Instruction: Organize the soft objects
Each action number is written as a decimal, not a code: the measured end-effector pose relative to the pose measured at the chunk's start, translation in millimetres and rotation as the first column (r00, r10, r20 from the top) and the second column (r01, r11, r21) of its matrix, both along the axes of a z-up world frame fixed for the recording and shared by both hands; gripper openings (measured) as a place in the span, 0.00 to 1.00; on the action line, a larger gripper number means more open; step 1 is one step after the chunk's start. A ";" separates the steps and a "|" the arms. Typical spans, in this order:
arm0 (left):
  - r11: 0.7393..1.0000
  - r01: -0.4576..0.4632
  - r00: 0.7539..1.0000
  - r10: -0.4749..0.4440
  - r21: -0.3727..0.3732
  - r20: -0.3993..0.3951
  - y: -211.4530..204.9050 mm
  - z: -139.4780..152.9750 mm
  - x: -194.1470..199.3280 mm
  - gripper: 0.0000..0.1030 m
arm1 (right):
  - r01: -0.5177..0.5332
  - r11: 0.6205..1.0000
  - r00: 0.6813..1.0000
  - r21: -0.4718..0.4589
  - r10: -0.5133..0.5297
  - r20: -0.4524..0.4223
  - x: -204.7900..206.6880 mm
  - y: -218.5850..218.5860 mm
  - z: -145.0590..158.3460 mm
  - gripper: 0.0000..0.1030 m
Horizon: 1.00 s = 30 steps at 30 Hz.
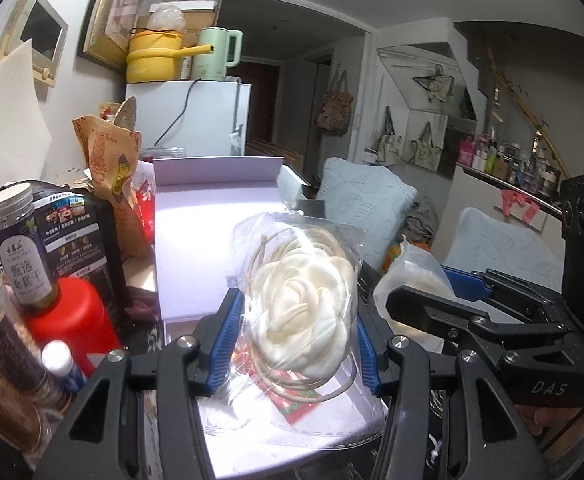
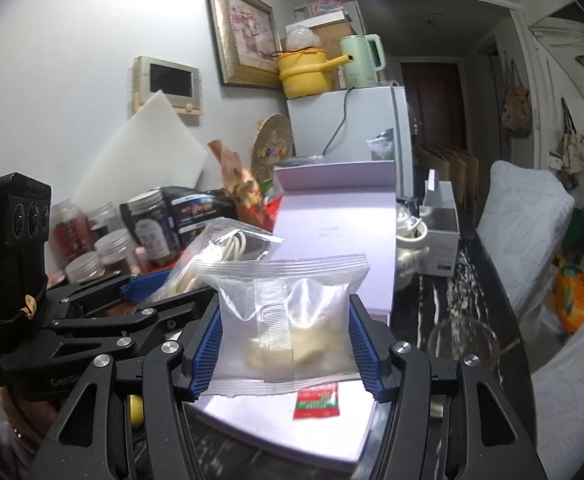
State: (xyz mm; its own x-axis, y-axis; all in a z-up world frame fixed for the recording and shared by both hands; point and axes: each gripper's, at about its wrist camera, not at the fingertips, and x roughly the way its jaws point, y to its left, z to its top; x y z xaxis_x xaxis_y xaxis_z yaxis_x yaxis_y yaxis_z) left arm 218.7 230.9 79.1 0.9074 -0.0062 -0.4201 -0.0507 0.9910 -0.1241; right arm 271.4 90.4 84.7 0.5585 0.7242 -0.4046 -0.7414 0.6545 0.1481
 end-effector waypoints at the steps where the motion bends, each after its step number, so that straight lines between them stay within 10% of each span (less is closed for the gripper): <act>1: 1.000 -0.007 1.000 0.007 -0.003 0.000 2.4 -0.1 3.7 0.49 | 0.003 1.000 1.000 -0.002 -0.003 0.000 4.3 1.9 -0.2 0.56; 30: 0.983 -0.181 0.956 0.180 0.019 -0.233 54.4 -77.9 101.9 0.49 | 0.069 0.992 0.975 -0.105 -0.090 -0.204 120.5 52.0 -71.4 0.56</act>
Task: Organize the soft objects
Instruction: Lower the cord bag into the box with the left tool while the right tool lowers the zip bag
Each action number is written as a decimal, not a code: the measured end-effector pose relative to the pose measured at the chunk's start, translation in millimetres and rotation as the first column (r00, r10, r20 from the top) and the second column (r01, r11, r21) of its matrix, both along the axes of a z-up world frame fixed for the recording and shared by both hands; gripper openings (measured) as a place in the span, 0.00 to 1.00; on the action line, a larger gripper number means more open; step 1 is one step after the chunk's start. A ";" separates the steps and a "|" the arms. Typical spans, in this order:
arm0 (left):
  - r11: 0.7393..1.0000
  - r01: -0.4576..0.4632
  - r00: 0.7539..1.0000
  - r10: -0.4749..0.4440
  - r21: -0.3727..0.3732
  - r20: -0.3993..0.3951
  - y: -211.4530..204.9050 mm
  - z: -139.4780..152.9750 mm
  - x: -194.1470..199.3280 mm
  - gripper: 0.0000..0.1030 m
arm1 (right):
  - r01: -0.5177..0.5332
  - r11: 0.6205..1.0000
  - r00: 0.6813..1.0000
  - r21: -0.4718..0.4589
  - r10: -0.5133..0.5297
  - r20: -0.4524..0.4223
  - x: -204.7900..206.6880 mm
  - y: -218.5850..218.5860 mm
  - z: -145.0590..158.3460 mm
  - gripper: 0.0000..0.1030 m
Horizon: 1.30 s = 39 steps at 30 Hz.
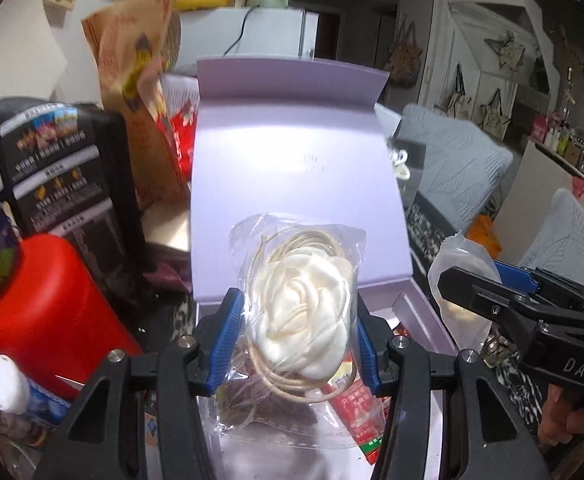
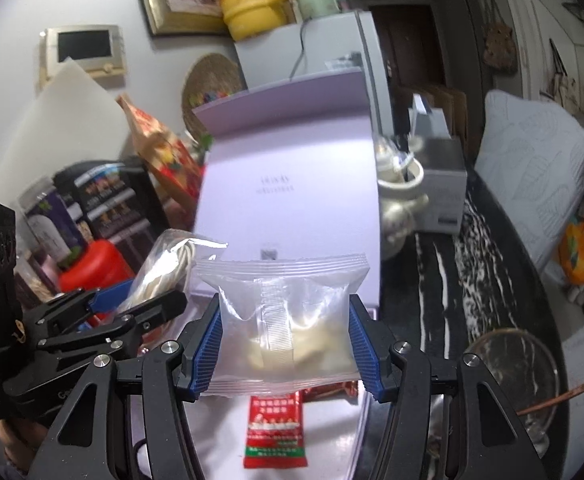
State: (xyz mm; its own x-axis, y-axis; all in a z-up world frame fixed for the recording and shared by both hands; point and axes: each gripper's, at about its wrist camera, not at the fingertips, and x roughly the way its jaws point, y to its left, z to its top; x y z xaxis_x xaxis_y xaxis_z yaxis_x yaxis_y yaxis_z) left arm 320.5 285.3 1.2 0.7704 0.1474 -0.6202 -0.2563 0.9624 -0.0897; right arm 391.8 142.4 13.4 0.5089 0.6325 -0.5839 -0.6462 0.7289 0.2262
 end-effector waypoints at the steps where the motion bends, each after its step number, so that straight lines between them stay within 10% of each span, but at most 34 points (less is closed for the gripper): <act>1: 1.000 0.001 1.000 0.000 0.003 -0.014 -0.6 -3.3 2.4 0.49 | -0.003 1.000 1.000 -0.007 0.003 -0.009 1.9 0.8 -2.9 0.56; 39: 0.999 -0.019 0.956 0.004 -0.048 -0.293 10.9 -64.7 36.0 0.55 | -0.034 0.980 0.976 -0.197 -0.010 -0.218 28.5 37.1 -77.7 0.57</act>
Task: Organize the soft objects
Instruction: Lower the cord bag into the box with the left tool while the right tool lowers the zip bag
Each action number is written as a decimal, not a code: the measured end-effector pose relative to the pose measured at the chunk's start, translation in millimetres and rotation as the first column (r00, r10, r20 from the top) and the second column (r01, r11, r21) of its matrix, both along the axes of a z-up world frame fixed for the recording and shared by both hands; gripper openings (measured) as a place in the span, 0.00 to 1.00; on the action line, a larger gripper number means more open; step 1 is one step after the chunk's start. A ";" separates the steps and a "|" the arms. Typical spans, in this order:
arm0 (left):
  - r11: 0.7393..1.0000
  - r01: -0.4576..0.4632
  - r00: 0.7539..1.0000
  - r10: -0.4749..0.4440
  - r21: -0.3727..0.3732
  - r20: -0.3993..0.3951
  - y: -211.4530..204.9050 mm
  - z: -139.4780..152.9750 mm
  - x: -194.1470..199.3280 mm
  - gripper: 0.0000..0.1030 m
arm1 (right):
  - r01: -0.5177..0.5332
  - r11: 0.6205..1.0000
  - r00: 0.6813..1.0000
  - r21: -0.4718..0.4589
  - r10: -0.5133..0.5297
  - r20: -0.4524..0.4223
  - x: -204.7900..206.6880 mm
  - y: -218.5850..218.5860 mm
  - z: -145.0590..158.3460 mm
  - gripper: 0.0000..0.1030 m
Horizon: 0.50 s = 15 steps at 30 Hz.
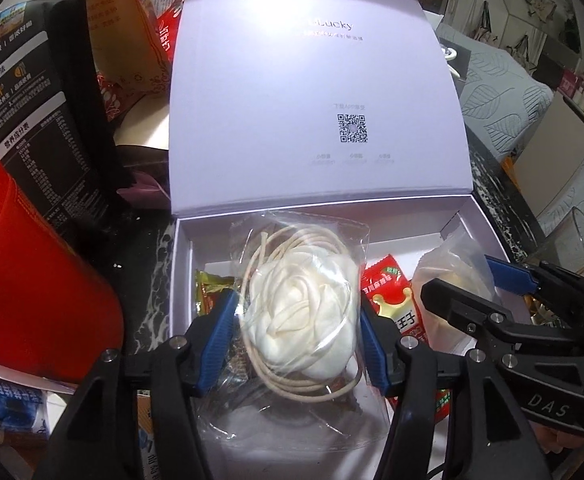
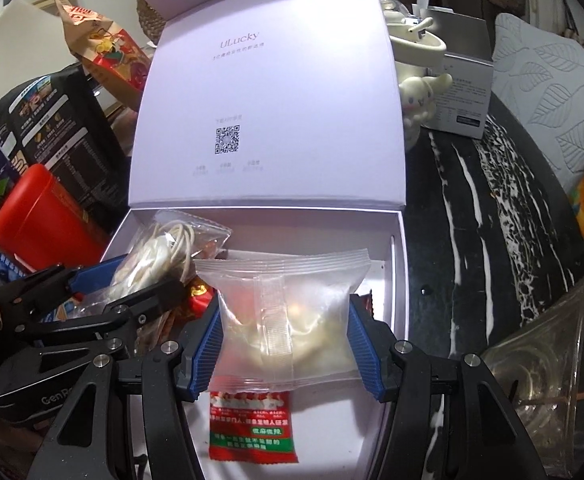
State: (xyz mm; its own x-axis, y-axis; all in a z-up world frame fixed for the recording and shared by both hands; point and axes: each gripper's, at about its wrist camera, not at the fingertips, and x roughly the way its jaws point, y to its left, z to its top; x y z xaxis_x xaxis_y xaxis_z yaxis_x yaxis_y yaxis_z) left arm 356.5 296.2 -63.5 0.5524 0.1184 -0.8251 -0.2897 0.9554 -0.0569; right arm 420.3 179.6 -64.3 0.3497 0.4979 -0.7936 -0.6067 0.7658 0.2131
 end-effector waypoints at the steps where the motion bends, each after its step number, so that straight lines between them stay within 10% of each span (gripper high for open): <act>1: 1.000 -0.003 1.000 0.003 0.002 -0.003 -0.1 0.4 -0.4 0.55 | -0.001 1.000 1.000 -0.001 0.001 0.000 -0.3 -0.1 0.2 0.57; 15: 0.996 -0.059 0.998 0.058 0.073 0.021 -5.4 23.4 -12.9 0.66 | 0.017 0.999 1.000 0.034 -0.016 -0.012 -4.8 -10.7 10.4 0.68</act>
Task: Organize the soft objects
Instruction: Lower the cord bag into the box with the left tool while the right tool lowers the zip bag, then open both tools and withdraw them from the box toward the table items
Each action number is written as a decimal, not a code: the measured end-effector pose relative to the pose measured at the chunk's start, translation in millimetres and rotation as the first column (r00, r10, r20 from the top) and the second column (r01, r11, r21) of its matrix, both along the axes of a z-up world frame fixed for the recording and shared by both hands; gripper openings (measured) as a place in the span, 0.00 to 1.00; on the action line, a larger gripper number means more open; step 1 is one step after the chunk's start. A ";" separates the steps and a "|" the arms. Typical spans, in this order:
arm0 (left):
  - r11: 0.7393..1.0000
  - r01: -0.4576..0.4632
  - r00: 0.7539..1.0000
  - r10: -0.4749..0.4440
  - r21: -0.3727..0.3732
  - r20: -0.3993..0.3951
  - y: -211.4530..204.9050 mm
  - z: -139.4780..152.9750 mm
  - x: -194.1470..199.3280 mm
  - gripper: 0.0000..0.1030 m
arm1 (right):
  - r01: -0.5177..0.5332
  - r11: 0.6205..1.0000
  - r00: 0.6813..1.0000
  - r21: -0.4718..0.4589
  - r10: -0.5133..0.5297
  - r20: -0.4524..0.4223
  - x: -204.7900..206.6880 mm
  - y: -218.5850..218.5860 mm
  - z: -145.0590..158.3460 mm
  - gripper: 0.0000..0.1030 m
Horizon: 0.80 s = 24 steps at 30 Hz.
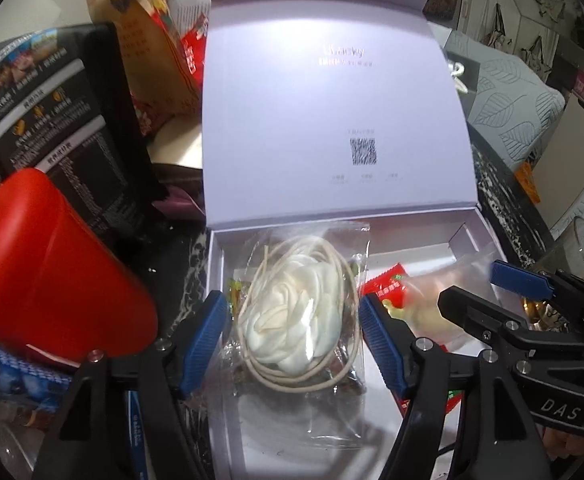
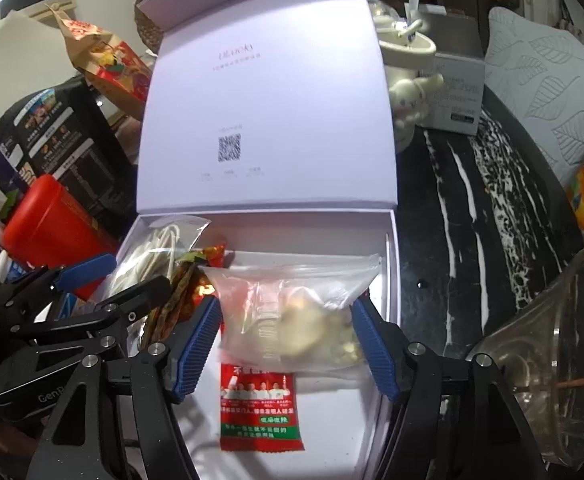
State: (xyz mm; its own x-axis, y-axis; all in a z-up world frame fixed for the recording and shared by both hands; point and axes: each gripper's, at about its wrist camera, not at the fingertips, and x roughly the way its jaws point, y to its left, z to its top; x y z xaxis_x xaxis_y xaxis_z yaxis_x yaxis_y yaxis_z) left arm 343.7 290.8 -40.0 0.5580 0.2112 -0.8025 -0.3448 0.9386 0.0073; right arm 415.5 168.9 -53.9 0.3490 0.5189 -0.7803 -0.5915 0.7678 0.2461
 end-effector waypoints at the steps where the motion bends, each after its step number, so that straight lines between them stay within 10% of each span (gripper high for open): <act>1: 1.000 0.001 1.000 -0.001 0.004 0.004 0.8 1.3 -0.4 0.66 | -0.002 1.000 1.000 0.007 0.002 0.007 -1.5 -1.4 3.0 0.68; 24: 0.994 0.012 0.979 -0.033 0.109 0.200 -31.1 90.4 -53.9 0.67 | 0.014 0.996 0.977 0.085 -0.032 0.210 -52.7 -36.5 93.5 0.68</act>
State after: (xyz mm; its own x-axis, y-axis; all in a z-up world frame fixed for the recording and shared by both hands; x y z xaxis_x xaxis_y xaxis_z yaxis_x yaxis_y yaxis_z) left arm 289.8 259.7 50.3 0.7110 0.2752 -0.6471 -0.3282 0.9437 0.0408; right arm 362.8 132.4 39.7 0.5139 0.5684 -0.6425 -0.6192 0.7641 0.1807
